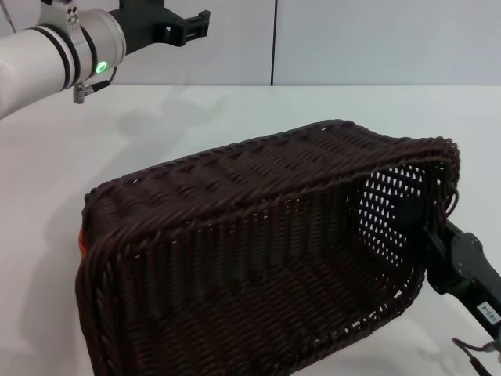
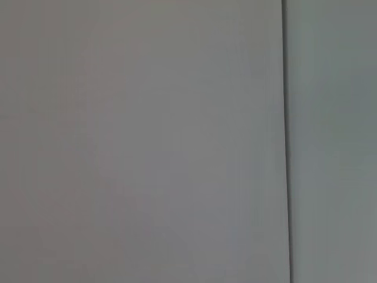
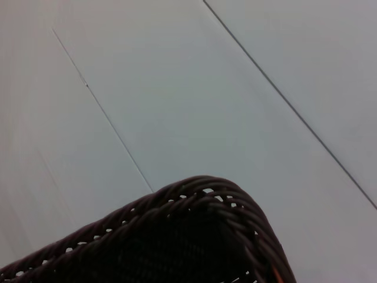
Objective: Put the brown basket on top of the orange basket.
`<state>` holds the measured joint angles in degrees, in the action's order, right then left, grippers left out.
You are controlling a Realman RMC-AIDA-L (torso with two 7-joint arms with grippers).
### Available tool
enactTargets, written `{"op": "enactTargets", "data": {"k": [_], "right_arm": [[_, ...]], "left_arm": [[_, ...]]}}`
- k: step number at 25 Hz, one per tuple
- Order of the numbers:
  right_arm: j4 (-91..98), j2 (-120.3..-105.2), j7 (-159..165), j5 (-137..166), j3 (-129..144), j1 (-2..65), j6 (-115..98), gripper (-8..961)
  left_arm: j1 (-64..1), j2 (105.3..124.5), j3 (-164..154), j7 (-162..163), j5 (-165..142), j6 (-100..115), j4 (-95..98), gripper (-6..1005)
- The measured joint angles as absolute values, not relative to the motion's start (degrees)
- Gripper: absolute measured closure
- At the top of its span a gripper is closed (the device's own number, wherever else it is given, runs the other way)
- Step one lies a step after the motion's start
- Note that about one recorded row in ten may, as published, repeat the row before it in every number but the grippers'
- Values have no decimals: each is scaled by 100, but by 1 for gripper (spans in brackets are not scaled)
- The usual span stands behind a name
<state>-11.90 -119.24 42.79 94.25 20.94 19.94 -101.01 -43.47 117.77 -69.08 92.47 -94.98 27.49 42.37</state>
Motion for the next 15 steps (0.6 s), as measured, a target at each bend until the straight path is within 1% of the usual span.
{"op": "enactTargets", "data": {"k": [7, 11, 15], "right_arm": [[-1105, -11913, 4460, 9482, 2096, 2103, -9974, 784], [-1057, -11914, 4545, 9489, 2087, 2122, -9964, 555], [-954, -11915, 4608, 9492, 2053, 2138, -9960, 412]], "left_arm": [[-4415, 11784, -6903, 9201, -9508, 2744, 4179, 170], [-4423, 11783, -6888, 9180, -9509, 2743, 4173, 170], [-4428, 11783, -6865, 9146, -9501, 2742, 4168, 170]]}}
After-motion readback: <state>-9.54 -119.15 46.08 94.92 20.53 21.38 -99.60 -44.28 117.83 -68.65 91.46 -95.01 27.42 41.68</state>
